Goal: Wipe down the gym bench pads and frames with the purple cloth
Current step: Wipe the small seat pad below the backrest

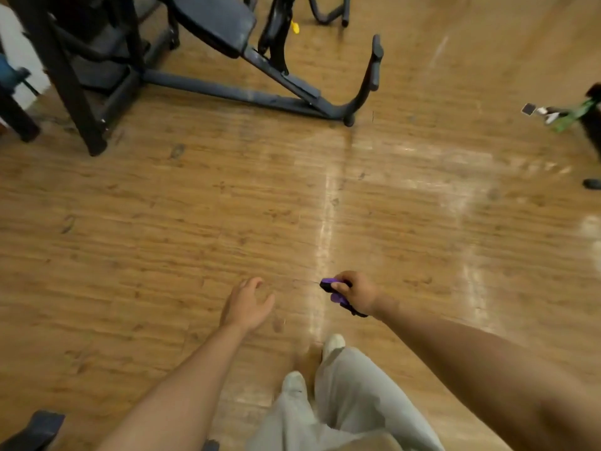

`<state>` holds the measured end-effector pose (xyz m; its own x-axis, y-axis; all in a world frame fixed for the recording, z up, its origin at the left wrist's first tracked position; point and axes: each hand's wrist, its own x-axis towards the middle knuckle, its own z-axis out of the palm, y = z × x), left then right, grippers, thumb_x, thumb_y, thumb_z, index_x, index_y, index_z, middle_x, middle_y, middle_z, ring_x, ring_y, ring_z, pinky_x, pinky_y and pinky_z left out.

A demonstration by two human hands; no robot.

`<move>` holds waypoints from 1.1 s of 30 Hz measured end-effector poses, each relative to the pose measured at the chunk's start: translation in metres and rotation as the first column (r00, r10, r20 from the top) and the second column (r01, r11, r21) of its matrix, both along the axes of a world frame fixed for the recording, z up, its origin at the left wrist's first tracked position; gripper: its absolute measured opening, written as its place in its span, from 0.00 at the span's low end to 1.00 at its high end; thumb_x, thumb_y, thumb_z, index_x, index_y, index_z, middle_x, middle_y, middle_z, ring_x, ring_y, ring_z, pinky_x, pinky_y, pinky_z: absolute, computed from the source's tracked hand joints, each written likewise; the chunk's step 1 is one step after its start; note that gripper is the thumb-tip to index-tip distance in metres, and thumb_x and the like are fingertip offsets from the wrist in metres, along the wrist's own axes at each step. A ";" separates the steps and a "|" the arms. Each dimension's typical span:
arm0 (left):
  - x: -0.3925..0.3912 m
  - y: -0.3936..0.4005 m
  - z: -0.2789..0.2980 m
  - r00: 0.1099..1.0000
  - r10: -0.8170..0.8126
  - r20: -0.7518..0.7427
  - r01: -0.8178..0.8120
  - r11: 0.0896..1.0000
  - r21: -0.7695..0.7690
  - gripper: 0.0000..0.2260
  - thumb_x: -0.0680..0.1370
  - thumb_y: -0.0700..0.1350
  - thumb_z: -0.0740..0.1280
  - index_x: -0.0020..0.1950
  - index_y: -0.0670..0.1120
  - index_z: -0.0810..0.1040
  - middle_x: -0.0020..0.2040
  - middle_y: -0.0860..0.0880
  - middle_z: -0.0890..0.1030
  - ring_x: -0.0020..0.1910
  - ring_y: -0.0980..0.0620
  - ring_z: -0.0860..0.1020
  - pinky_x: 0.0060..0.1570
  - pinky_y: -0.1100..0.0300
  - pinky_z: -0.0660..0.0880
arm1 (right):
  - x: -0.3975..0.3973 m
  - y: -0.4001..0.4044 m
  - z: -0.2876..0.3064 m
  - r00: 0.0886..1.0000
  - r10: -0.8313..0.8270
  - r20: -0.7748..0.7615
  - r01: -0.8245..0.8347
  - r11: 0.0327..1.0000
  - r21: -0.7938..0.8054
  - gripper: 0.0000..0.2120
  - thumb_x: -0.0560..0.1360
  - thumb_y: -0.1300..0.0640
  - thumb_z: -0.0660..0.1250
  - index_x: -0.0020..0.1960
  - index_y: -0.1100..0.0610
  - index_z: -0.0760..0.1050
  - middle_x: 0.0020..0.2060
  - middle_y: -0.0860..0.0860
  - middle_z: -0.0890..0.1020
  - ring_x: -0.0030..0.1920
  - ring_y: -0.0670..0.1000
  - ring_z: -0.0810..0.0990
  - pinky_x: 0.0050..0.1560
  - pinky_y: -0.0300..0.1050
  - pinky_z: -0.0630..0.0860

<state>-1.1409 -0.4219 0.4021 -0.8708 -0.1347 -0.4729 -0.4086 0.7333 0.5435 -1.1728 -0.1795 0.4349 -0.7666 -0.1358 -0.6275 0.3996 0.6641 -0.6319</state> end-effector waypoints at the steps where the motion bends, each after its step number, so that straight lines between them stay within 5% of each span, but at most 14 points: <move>1: -0.022 0.000 -0.001 1.000 0.001 -0.003 -0.001 1.000 0.000 0.20 0.76 0.54 0.67 0.65 0.47 0.75 0.63 0.47 0.77 0.63 0.47 0.74 0.62 0.57 0.71 | -0.022 -0.001 -0.003 1.000 0.021 0.004 -0.021 1.000 0.006 0.11 0.81 0.60 0.59 0.56 0.66 0.74 0.37 0.56 0.77 0.30 0.48 0.73 0.23 0.32 0.68; 9: -0.230 0.014 0.001 0.999 0.054 0.002 -0.054 0.998 -0.037 0.22 0.77 0.57 0.64 0.68 0.48 0.72 0.66 0.49 0.73 0.65 0.48 0.71 0.62 0.58 0.70 | -0.241 0.006 -0.020 0.994 0.103 -0.042 -0.102 0.994 0.034 0.10 0.81 0.57 0.59 0.55 0.60 0.76 0.40 0.55 0.78 0.36 0.52 0.75 0.34 0.40 0.70; 16: -0.405 0.052 0.028 0.999 0.021 -0.033 -0.021 1.000 0.003 0.22 0.78 0.57 0.64 0.69 0.50 0.70 0.66 0.51 0.73 0.65 0.50 0.70 0.61 0.58 0.69 | -0.425 0.016 0.012 0.996 0.019 -0.088 -0.021 0.999 -0.029 0.09 0.82 0.60 0.58 0.55 0.62 0.75 0.31 0.51 0.76 0.27 0.46 0.72 0.22 0.30 0.65; 20: -0.488 0.056 0.025 0.999 0.001 -0.036 -0.001 1.000 -0.006 0.21 0.77 0.55 0.65 0.67 0.48 0.72 0.66 0.50 0.74 0.65 0.49 0.71 0.62 0.58 0.69 | -0.514 0.015 0.011 0.997 0.045 -0.068 -0.046 0.999 -0.024 0.09 0.81 0.58 0.58 0.53 0.61 0.75 0.30 0.50 0.76 0.27 0.48 0.72 0.24 0.37 0.68; 26: -0.638 0.038 0.008 0.999 -0.032 -0.037 0.026 0.988 -0.150 0.24 0.77 0.59 0.62 0.70 0.50 0.69 0.69 0.52 0.70 0.68 0.50 0.68 0.65 0.56 0.66 | -0.662 -0.007 -0.011 0.994 -0.005 -0.108 0.004 1.000 -0.010 0.10 0.81 0.58 0.59 0.54 0.61 0.77 0.31 0.49 0.76 0.29 0.47 0.73 0.24 0.33 0.68; 33: -0.830 0.011 0.018 0.996 -0.027 -0.090 0.015 0.991 -0.136 0.23 0.77 0.58 0.62 0.69 0.50 0.70 0.68 0.51 0.71 0.68 0.49 0.68 0.64 0.54 0.67 | -0.843 -0.051 0.005 0.992 0.024 -0.128 -0.026 0.999 -0.018 0.10 0.81 0.59 0.57 0.54 0.62 0.76 0.32 0.49 0.76 0.30 0.46 0.74 0.25 0.29 0.67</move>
